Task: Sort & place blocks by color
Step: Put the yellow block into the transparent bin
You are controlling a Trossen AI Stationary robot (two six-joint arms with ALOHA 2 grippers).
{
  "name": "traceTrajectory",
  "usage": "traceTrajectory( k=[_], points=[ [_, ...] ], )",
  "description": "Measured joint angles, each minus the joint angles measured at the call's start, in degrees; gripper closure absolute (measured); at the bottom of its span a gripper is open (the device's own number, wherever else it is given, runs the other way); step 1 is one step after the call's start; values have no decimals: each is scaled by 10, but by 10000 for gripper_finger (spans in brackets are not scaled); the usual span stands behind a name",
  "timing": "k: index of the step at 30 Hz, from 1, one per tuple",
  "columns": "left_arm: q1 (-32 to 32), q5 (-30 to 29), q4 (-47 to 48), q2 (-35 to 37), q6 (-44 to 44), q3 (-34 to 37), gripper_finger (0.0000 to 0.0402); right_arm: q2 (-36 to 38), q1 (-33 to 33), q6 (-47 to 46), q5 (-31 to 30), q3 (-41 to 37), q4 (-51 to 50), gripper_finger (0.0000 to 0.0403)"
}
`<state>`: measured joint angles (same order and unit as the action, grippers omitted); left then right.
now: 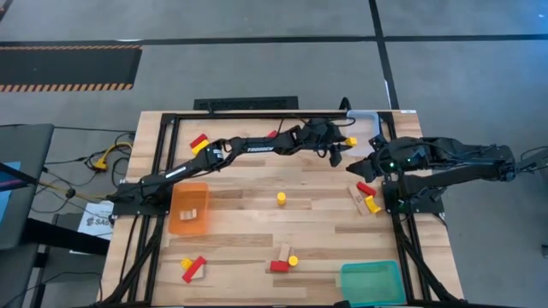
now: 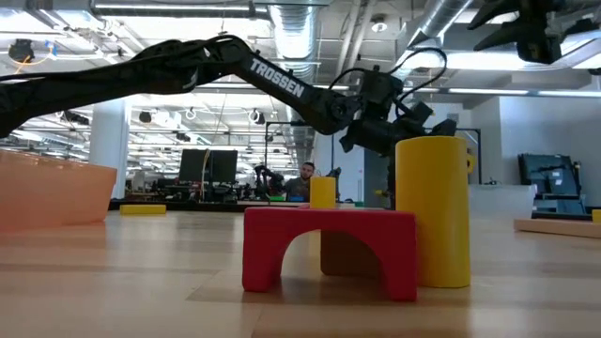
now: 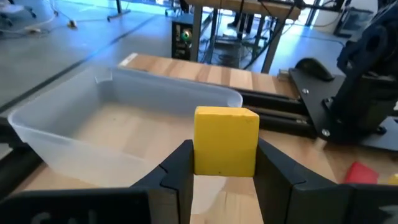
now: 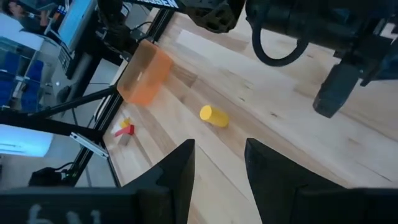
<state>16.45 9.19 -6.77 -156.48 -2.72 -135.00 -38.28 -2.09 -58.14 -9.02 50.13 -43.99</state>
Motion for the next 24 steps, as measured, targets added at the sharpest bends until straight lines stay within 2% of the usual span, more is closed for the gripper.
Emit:
traceTrajectory(
  k=[8,15,20,24],
  points=[
    [4,-1,4,5,0,0,298,1,0,11,-31,0,2,240],
    [2,5,-13,5,26,0,269,1,0,13,-31,0,10,240],
    [-3,-11,-44,5,52,0,251,0,0,12,-31,0,19,240],
    [-2,16,-64,5,43,0,226,0,0,12,-31,0,33,240]
  ],
)
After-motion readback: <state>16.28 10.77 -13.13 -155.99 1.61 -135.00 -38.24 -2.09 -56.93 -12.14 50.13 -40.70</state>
